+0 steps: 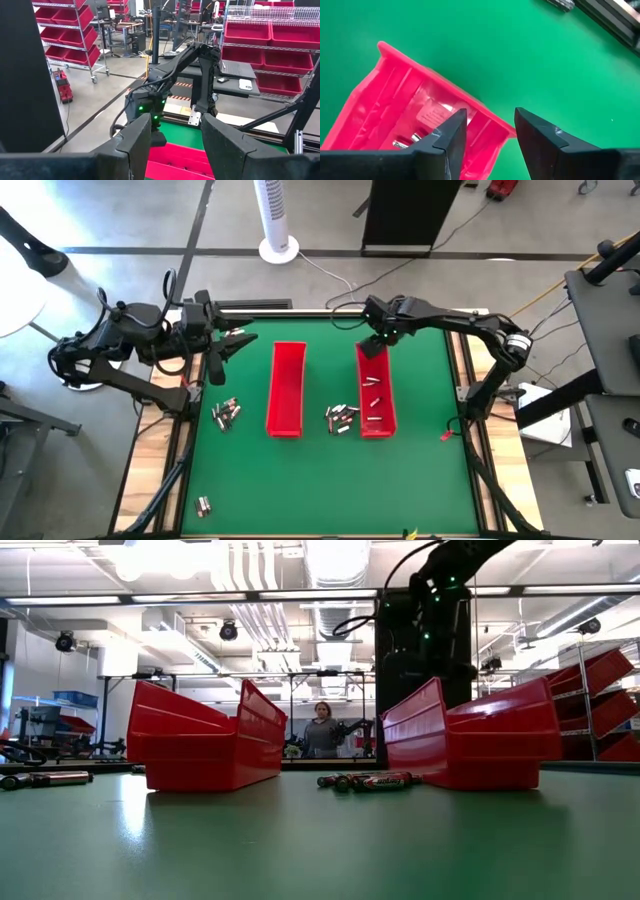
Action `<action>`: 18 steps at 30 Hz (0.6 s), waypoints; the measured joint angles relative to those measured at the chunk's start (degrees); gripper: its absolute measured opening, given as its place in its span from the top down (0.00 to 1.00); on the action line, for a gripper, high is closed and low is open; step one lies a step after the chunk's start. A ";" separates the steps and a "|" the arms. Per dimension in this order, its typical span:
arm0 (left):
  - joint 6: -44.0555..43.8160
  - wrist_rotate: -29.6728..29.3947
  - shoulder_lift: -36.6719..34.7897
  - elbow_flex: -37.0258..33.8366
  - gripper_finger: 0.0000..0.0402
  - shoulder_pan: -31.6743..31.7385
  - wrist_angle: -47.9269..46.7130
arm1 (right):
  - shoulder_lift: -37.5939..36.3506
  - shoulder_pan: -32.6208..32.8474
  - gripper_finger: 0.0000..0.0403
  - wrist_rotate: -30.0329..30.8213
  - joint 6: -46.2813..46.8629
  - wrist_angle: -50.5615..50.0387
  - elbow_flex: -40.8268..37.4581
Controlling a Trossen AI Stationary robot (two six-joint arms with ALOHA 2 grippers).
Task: Sort batteries
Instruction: Adjust the right red bin
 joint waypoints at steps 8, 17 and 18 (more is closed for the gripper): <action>-0.16 0.00 0.00 0.00 0.61 -0.09 -0.01 | 0.00 0.00 0.61 2.58 1.92 -1.78 -0.02; -0.24 0.00 0.00 0.00 0.61 -0.09 -0.01 | -0.19 0.00 0.61 3.04 1.91 -1.84 -0.07; -0.24 0.00 0.00 0.00 0.61 -0.09 -0.02 | -0.21 0.00 0.61 3.06 1.92 -1.88 -0.07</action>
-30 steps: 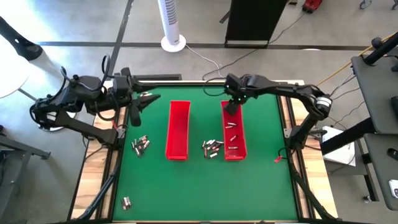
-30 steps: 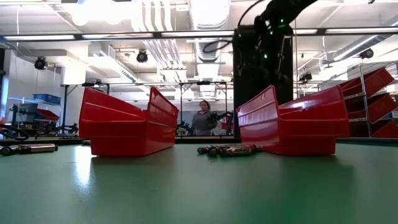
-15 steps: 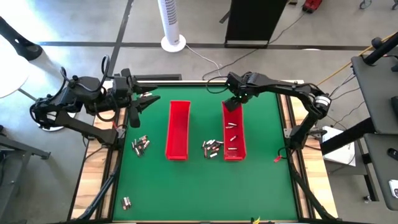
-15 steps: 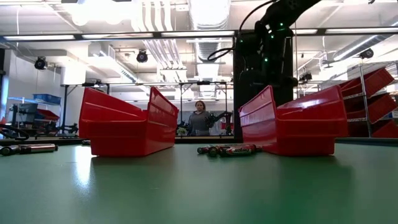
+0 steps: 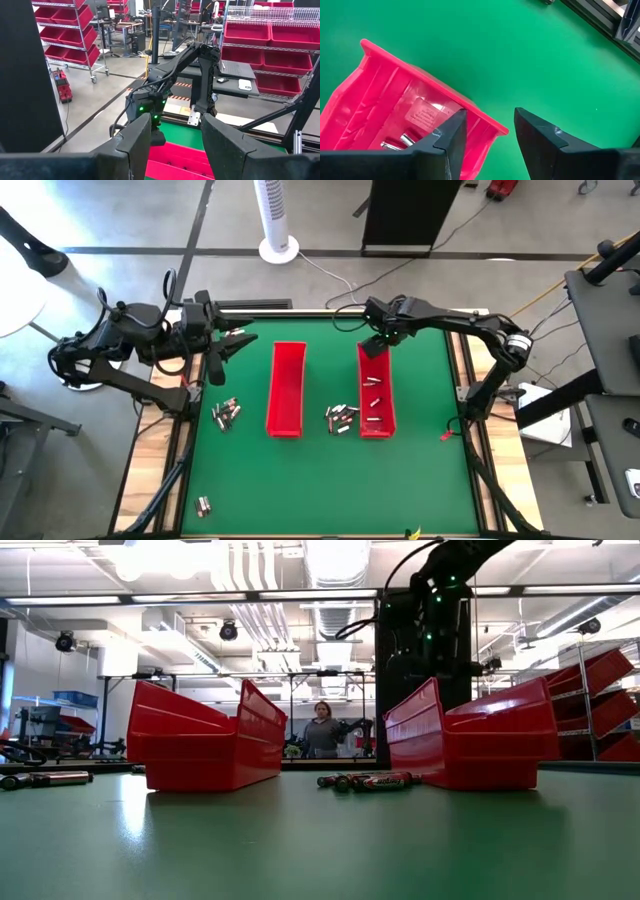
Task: Sort batteries
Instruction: Adjust the right red bin, then put the silver battery into the right red bin
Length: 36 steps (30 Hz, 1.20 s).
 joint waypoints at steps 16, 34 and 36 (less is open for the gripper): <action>0.00 0.00 -0.42 0.00 0.61 -0.12 -0.13 | 0.04 0.00 0.59 3.06 0.39 -1.66 -0.04; -24.05 3.00 -0.13 0.00 0.61 -0.14 -30.64 | -15.11 2.70 0.53 3.04 0.50 -0.13 4.76; -29.67 3.10 0.45 0.00 0.61 -0.13 -37.28 | -17.94 3.50 0.53 3.04 0.47 0.50 4.51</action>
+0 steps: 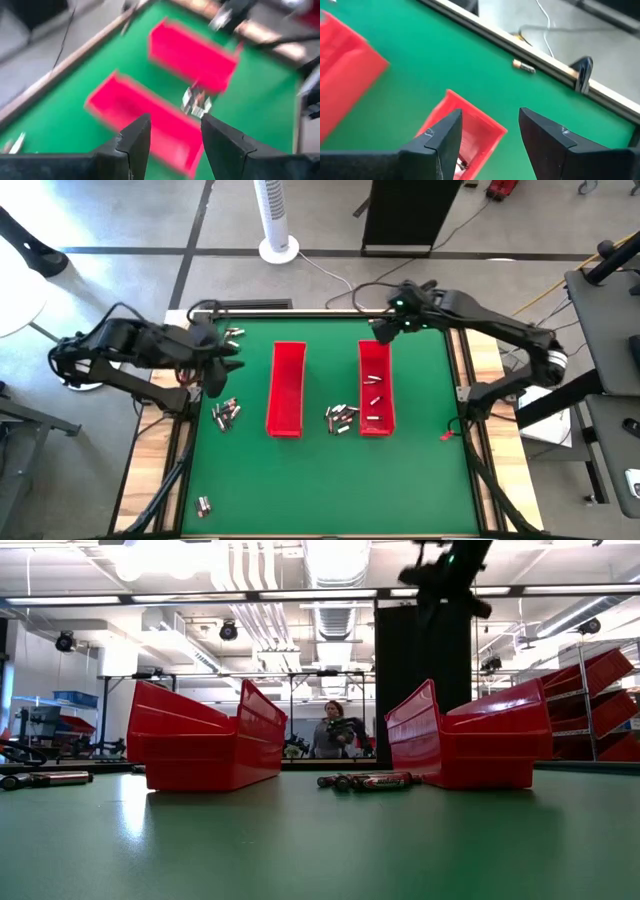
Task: Sort batteries
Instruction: Put the silver battery into the right red bin
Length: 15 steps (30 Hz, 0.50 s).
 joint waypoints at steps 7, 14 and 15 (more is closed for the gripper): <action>-13.58 2.10 2.47 -1.53 0.61 0.00 -11.98 | -6.65 3.05 0.56 0.05 1.15 0.11 -0.52; -18.18 12.96 5.62 -5.70 0.61 -0.47 -10.31 | -8.88 7.79 0.59 0.31 -3.41 0.09 -1.13; -20.07 15.08 6.12 -6.26 0.61 -0.87 -10.19 | -9.03 8.69 0.59 0.99 -4.01 0.08 -1.26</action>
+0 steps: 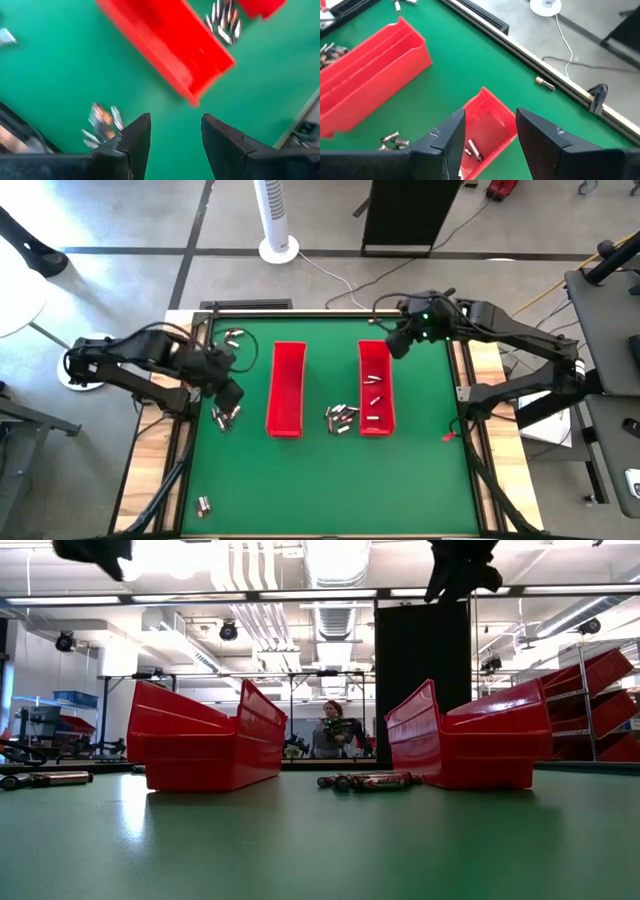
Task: Sort batteries
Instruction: Put the silver battery into the right red bin
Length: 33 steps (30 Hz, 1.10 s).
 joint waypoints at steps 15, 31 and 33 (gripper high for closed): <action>-22.74 12.33 11.41 -1.24 0.61 -22.91 6.33 | -4.92 24.47 0.65 9.41 6.57 -0.22 -9.13; -29.21 12.25 20.93 -1.76 0.60 -39.39 7.31 | 2.01 47.67 0.73 27.49 25.91 13.87 -8.98; -32.19 12.81 22.73 -2.05 0.58 -40.43 7.45 | 3.69 48.43 0.74 27.46 25.84 18.01 -8.98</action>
